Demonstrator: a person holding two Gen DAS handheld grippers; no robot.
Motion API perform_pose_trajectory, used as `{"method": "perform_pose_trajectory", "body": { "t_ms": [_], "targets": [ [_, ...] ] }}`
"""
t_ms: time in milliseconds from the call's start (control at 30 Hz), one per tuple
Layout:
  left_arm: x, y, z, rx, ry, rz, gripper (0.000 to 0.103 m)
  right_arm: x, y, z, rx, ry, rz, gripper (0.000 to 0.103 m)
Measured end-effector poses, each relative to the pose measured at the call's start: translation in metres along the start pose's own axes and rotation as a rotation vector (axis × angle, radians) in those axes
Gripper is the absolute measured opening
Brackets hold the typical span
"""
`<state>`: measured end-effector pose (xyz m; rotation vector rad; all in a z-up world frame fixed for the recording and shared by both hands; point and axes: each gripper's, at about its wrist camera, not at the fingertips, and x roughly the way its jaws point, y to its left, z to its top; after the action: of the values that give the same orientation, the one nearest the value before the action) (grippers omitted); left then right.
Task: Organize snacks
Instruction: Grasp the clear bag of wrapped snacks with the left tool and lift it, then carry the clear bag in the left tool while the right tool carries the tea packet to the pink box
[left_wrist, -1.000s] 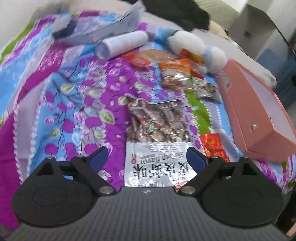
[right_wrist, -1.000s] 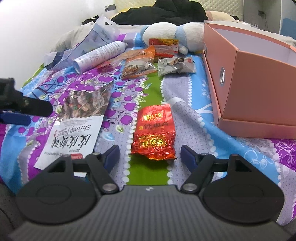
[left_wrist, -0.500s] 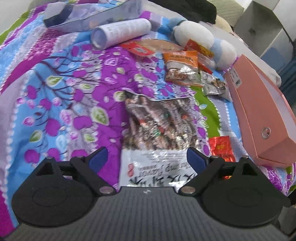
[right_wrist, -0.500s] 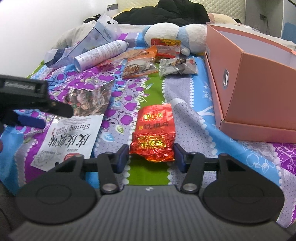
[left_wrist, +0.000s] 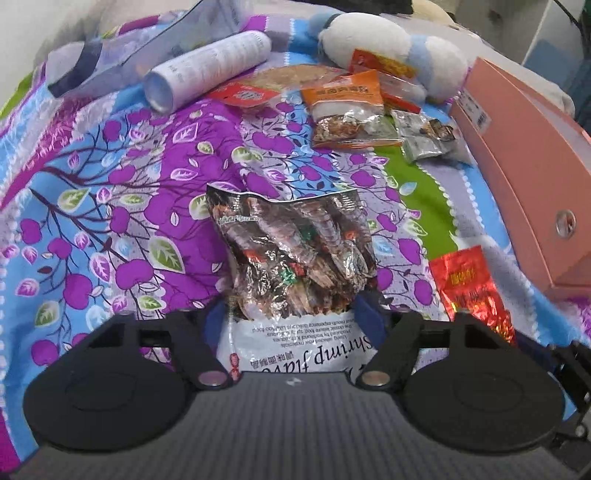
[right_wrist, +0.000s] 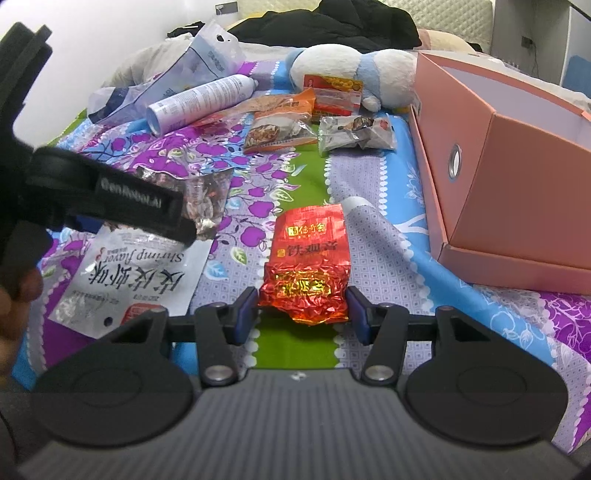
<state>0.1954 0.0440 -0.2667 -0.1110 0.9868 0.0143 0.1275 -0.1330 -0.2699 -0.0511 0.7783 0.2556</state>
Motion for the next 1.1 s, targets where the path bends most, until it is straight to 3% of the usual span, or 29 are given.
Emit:
{"method": "perform_pose_trajectory", "body": {
  "t_ms": [33, 100, 367, 833, 1100],
  "targets": [
    [-0.002, 0.0, 0.0, 0.008, -0.004, 0.006, 0.062, 0.0, 0.0, 0.0, -0.003, 0.001, -0.001, 0.054],
    [-0.008, 0.001, -0.001, 0.016, -0.015, -0.012, 0.044, -0.002, 0.002, 0.001, -0.009, 0.005, -0.008, 0.054],
    [-0.028, 0.009, -0.002, 0.001, -0.039, -0.058, 0.026, -0.008, 0.002, 0.005, -0.005, 0.015, -0.012, 0.054],
    [-0.092, 0.011, 0.013, -0.053, -0.11, -0.129, 0.022, -0.054, -0.005, 0.036, 0.029, -0.071, -0.019, 0.054],
    [-0.132, 0.004, 0.019, -0.031, -0.167, -0.195, 0.021, -0.093, -0.008, 0.06, 0.034, -0.151, -0.011, 0.054]
  ]
}}
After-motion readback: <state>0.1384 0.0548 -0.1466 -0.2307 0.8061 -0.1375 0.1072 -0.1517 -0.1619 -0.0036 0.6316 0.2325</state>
